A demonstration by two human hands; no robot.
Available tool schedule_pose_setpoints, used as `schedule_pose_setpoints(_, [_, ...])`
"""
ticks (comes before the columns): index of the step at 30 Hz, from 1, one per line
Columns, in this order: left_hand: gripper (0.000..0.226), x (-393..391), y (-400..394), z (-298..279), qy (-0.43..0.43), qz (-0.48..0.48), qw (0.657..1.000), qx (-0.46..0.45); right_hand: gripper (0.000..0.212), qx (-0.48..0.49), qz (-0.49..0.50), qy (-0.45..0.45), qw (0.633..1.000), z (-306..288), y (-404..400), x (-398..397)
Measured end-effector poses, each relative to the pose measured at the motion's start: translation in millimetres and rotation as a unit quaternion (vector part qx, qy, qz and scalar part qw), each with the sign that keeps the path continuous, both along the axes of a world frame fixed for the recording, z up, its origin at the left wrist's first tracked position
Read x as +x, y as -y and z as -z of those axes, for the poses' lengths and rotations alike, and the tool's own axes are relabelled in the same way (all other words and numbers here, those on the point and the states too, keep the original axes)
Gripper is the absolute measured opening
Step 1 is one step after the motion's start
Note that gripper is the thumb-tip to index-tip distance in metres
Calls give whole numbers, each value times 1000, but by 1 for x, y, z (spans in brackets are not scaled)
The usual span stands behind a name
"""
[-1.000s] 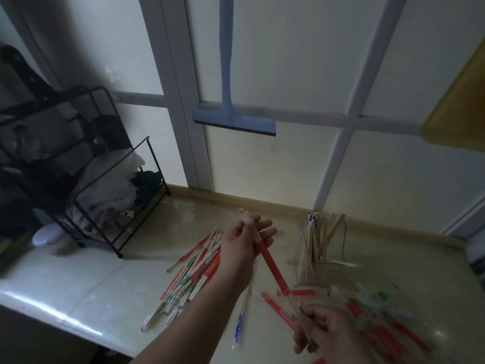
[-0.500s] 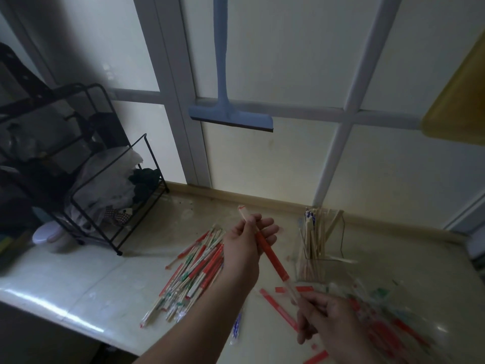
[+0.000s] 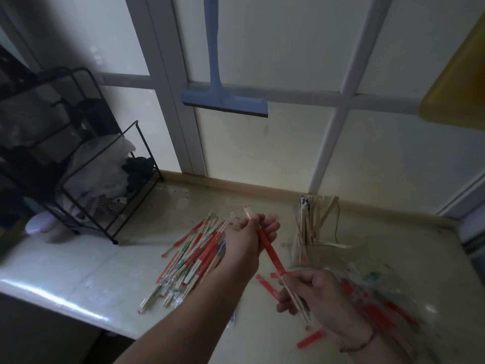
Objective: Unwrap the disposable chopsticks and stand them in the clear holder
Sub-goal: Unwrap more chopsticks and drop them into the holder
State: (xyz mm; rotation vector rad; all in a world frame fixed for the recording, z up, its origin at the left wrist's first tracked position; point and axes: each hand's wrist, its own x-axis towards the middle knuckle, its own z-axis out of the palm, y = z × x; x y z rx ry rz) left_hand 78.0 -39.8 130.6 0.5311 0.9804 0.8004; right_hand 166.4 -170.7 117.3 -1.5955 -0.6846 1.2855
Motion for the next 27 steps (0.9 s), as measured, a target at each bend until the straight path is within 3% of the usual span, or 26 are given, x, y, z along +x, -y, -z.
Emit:
schedule_pose_setpoints(5, [24, 5, 6, 9, 17, 22, 999, -15, 20, -15, 1, -16, 1000, 7, -5, 4])
schedule_pose_setpoints(9, [25, 0, -17, 15, 53, -22, 998, -28, 35, -38, 3, -36, 999, 12, 7, 7])
schedule_pose_setpoints(12, [20, -5, -35, 23, 99, -42, 994, -30, 29, -40, -17, -52, 998, 15, 16, 10])
schedule_pose_setpoints(18, [26, -7, -68, 37, 48, -107, 992, -38, 30, -56, -35, -79, 995, 22, 34, 23])
schedule_pose_setpoints(22, [25, -23, -100, 44, 52, -161, 985, -24, 22, -65, -29, -46, 996, 26, 73, 56])
schedule_pose_setpoints(25, [20, -33, -115, 61, 44, -183, 982, -29, 68, -104, -7, -23, 994, 30, 110, 91])
schedule_pose_setpoints(27, [24, -32, -116, 78, 60, -182, 981, -37, 78, -136, -17, -12, 991, 32, 127, 108])
